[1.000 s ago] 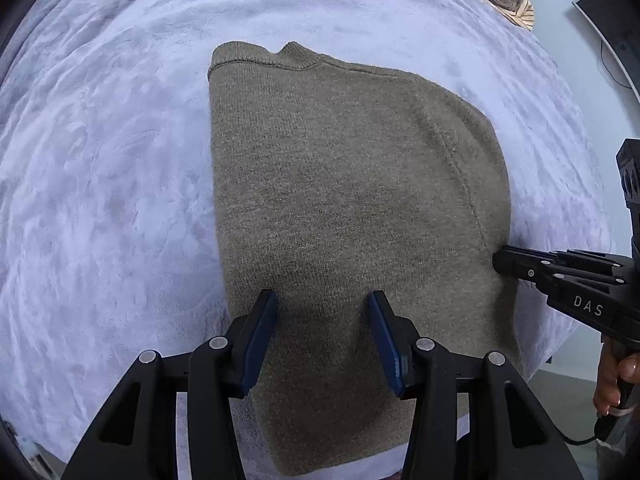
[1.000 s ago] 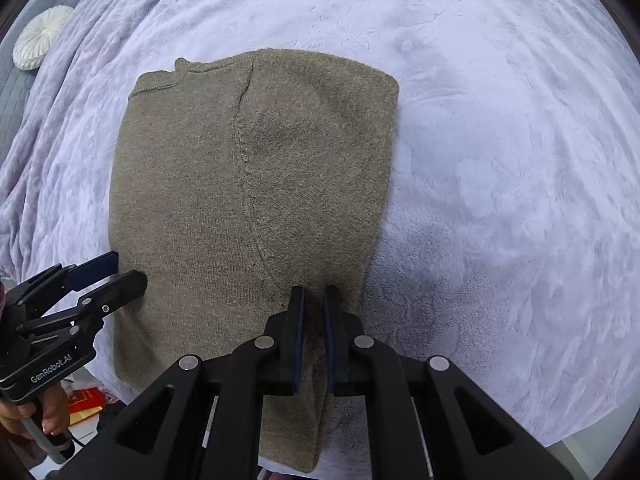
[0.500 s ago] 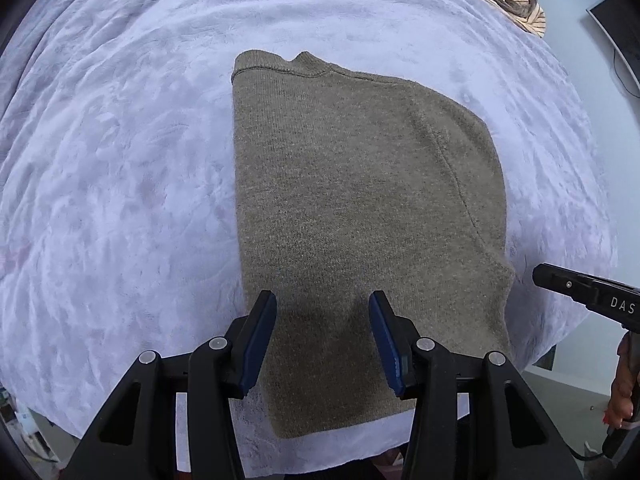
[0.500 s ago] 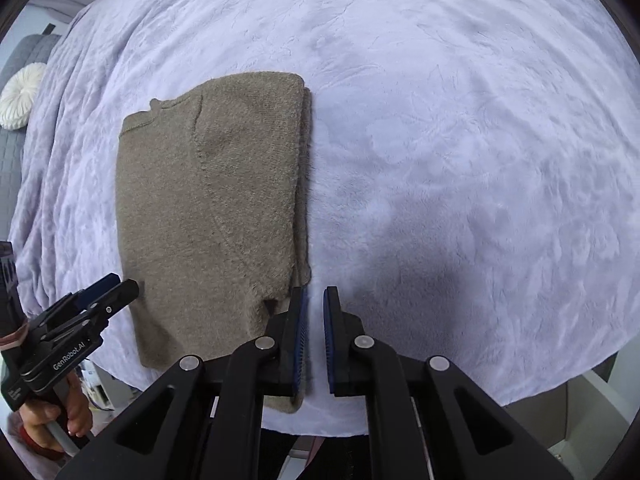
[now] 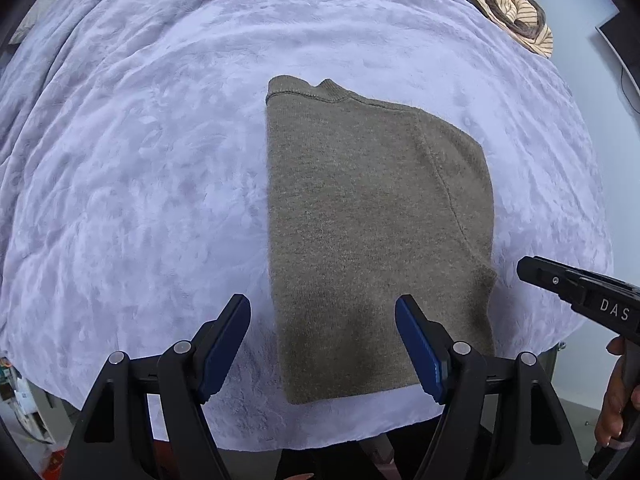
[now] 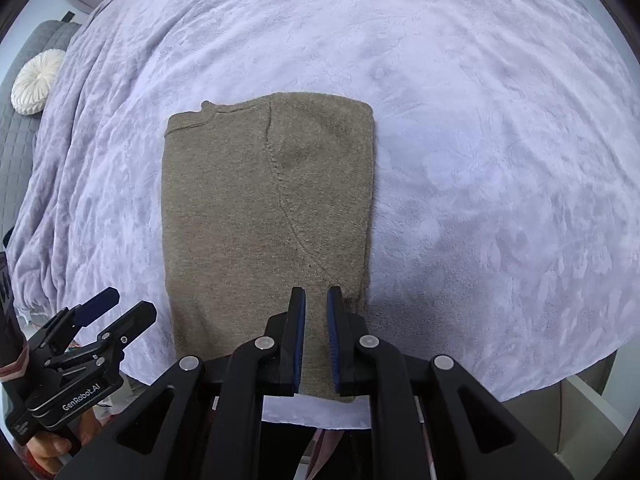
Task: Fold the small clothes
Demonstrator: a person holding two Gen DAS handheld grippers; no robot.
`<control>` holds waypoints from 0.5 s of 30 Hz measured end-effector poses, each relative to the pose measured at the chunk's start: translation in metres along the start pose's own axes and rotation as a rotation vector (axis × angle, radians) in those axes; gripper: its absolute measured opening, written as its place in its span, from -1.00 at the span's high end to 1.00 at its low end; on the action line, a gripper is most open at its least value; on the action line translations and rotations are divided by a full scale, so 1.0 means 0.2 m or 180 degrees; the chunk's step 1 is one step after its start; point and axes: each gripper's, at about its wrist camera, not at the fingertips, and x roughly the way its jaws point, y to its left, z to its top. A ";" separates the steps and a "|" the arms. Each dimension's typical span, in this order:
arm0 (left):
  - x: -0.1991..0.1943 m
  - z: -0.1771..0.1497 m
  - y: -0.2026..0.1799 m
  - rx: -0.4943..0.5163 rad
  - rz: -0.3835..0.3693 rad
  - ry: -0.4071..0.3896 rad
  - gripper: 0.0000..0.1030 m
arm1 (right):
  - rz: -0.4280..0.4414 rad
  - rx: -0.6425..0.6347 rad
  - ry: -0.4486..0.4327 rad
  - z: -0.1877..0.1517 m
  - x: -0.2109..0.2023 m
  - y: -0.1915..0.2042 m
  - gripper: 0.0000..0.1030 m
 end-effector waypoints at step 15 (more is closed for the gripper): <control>-0.04 0.05 0.01 -0.0012 0.0234 -0.0087 -1.00 | -0.0548 -0.0135 -0.0328 0.00 -0.06 0.11 -0.99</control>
